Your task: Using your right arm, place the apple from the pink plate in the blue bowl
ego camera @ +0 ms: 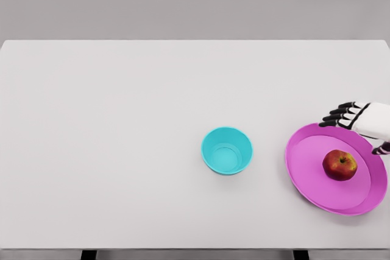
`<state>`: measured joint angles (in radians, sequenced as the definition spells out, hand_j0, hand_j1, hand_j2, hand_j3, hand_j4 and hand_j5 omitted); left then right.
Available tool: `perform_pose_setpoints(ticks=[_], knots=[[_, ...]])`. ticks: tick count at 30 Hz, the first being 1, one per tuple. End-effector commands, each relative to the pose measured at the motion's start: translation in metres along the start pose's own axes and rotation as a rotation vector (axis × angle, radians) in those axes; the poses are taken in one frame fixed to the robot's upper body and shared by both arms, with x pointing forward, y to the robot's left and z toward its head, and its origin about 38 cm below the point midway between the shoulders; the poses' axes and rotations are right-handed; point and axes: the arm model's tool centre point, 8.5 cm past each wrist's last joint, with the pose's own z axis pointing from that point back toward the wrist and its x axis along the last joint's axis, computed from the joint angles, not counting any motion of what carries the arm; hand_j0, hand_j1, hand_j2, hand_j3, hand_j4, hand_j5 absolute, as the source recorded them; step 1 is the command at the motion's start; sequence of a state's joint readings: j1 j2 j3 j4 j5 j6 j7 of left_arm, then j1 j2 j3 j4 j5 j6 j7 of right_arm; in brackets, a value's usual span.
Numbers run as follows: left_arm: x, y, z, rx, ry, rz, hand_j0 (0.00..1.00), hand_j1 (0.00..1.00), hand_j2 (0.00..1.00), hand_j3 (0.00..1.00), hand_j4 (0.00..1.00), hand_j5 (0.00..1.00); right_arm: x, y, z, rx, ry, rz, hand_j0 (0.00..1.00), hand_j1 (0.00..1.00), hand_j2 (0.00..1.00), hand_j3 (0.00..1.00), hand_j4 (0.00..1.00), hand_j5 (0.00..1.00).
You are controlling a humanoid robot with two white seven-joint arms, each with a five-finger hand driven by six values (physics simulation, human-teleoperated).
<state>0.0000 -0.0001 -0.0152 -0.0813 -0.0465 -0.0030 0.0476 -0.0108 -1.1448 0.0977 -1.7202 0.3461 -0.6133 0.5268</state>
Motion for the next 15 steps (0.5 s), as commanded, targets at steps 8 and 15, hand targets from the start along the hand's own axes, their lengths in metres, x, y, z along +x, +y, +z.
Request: perform_pose_setpoints(ticks=[8, 15], knots=[[0.0, 0.0, 0.0, 0.0, 0.0, 0.0, 1.0, 1.0, 1.0, 1.0, 1.0, 1.0, 0.006, 0.025, 0.0, 0.1, -0.017, -0.035, 1.0, 1.0, 1.0, 1.0, 1.0, 1.0], [0.0, 0.0, 0.0, 0.0, 0.0, 0.0, 1.0, 1.0, 1.0, 1.0, 1.0, 1.0, 0.015, 0.044, -0.015, 0.127, -0.048, -0.076, 1.0, 1.0, 1.0, 1.0, 1.0, 1.0]])
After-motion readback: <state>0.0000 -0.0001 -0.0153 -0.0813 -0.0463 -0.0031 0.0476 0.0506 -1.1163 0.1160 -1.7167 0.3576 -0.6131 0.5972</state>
